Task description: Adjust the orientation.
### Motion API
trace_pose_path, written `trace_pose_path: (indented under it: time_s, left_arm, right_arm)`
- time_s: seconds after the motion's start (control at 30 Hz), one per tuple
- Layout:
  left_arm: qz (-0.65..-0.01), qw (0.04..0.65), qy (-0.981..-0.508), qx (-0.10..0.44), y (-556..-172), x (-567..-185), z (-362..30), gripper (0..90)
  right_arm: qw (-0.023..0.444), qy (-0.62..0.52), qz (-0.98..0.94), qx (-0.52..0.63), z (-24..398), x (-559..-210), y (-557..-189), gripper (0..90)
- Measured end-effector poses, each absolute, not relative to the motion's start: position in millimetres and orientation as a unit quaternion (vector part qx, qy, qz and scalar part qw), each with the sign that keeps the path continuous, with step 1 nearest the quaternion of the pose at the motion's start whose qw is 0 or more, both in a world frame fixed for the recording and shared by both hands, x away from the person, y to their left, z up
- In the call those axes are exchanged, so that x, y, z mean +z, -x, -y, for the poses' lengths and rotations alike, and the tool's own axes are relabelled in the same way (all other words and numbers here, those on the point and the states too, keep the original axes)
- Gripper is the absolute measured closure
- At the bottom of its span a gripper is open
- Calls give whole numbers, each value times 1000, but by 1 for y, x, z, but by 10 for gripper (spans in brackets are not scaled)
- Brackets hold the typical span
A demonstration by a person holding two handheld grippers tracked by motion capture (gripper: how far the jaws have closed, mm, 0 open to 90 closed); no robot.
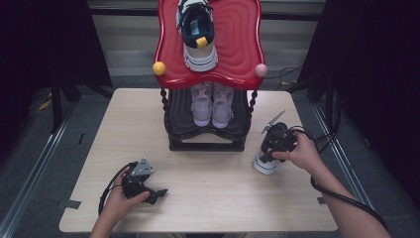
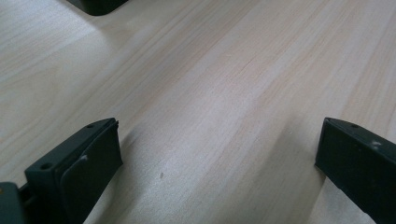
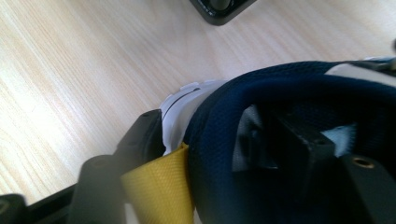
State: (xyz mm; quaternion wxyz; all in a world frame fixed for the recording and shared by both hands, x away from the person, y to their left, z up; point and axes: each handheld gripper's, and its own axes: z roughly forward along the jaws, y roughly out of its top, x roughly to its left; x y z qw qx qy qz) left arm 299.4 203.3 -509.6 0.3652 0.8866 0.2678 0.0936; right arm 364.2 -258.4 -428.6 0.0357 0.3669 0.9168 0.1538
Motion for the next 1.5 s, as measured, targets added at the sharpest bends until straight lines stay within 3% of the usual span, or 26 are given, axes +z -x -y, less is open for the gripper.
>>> trace_pose_path:
  time_s: [0.17, 0.3, 0.67, 1.03, 1.33, 1.5]
  left_arm:
    - [-268, 365, -887, 93, -299, -510, -203, 0]
    - [-268, 365, -887, 94, -299, -510, -203, 0]
    - [-268, 365, -887, 94, -299, -510, -203, 0]
    - [-268, 365, -886, 95, -300, -510, -203, 0]
    - [-266, 366, -887, 96, -301, -510, -203, 0]
    - [-267, 367, -886, 94, -300, -510, -203, 0]
  right_arm:
    - [35, -359, -916, 173, 258, -428, -362, 554]
    - [45, -331, -929, 160, 257, -421, -357, 615]
    - [44, -278, -946, 162, 261, -406, -328, 637]
    - [21, -241, -959, 150, 267, -415, -304, 639]
    - [8, -283, -944, 168, 271, -422, -307, 542]
    - [4, -281, -948, 150, 268, -424, -309, 539]
